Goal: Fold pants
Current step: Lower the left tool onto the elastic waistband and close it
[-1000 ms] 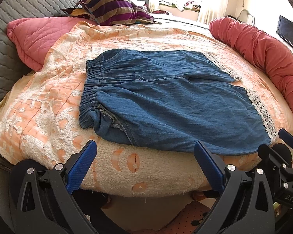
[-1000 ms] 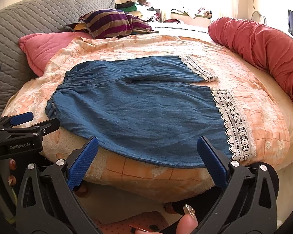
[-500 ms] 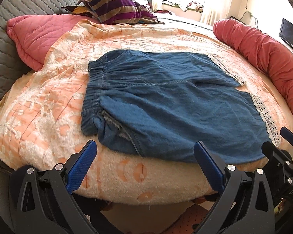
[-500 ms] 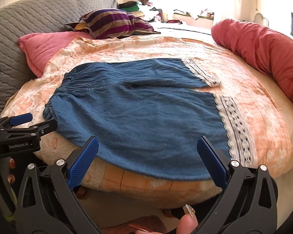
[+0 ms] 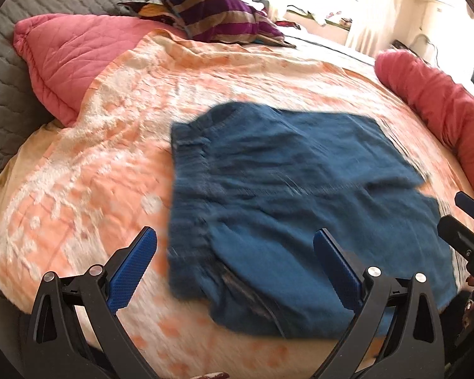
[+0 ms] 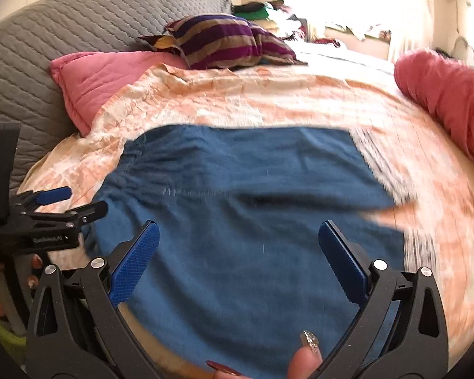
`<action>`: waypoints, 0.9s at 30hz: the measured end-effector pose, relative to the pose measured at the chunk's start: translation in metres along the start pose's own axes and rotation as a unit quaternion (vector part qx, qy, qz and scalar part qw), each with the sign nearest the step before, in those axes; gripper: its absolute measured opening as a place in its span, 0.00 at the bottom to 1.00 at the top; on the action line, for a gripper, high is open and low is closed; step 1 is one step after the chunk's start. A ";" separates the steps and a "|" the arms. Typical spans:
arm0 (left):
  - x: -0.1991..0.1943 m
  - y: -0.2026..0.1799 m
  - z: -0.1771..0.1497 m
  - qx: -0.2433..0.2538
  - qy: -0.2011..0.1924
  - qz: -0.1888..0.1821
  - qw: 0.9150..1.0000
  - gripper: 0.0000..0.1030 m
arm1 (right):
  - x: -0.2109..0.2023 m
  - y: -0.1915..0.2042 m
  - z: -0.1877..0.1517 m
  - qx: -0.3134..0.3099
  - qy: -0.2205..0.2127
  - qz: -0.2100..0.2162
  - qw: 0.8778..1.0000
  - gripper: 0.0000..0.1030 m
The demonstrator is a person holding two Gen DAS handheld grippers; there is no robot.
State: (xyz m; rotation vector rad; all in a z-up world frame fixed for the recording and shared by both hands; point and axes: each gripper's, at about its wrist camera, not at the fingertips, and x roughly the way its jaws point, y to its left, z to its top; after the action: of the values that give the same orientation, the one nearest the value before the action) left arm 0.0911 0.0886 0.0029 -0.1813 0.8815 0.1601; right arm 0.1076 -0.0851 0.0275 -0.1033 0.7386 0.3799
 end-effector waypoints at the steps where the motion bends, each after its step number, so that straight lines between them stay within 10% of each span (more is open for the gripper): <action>1: 0.004 0.005 0.005 -0.006 0.001 0.001 1.000 0.96 | 0.008 0.000 0.008 -0.001 0.004 0.005 1.000 0.92; 27: 0.122 0.074 0.112 -0.025 0.057 -0.028 0.998 0.96 | 0.167 -0.006 0.110 -0.081 0.075 0.017 0.994 0.92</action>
State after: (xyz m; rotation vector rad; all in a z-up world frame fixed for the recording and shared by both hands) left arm 0.2362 0.1933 -0.0291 -0.2634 0.9848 0.1207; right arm 0.2926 -0.0157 -0.0041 -0.2756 0.8570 0.4674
